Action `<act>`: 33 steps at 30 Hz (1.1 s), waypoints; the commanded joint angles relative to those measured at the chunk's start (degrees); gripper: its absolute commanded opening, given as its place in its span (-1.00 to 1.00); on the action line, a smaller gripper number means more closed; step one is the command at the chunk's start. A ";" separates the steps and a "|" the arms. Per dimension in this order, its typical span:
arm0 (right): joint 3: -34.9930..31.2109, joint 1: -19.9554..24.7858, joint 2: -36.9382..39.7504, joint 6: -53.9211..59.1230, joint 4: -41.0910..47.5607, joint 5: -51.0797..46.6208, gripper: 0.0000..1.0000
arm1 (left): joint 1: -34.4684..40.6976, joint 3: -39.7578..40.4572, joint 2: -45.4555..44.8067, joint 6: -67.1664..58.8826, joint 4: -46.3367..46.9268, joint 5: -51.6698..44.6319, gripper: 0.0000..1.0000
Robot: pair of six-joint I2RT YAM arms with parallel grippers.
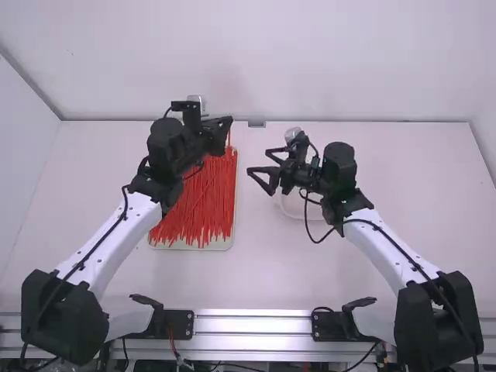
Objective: Fasten the cable tie
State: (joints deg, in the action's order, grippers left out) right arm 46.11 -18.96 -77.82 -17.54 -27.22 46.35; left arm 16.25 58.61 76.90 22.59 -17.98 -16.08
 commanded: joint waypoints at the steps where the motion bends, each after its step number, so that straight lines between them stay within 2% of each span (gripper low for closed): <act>1: 1.92 -0.39 -0.09 -3.17 -1.18 0.17 0.98 | 1.55 -2.49 -1.18 0.57 -3.21 -1.14 -0.96; 7: 1.92 -3.32 -0.09 -3.21 -3.43 -3.30 0.98 | 1.90 -9.11 -1.77 3.96 -16.24 -3.02 -0.96; 10: 1.92 -4.63 -0.09 -3.17 -3.52 -6.23 0.98 | 1.97 -10.43 -1.92 5.09 -18.62 -3.02 -0.96; 26: 1.92 -12.26 -0.09 -1.20 -2.36 -25.99 0.99 | 2.12 -11.28 -4.42 6.40 -19.98 -6.05 -0.96; 29: 1.92 -13.49 -0.09 0.00 -2.43 -27.85 0.89 | 2.14 -11.28 -4.42 6.54 -20.31 -7.26 -0.96; 33: 1.95 -14.21 -0.09 0.00 -2.38 -30.16 0.64 | 2.16 -11.30 -4.42 6.56 -20.02 -7.48 -0.96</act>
State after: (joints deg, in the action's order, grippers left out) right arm 46.13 -32.93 -77.82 -17.82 -29.41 19.18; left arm 18.02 47.59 73.80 28.97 -37.80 -22.46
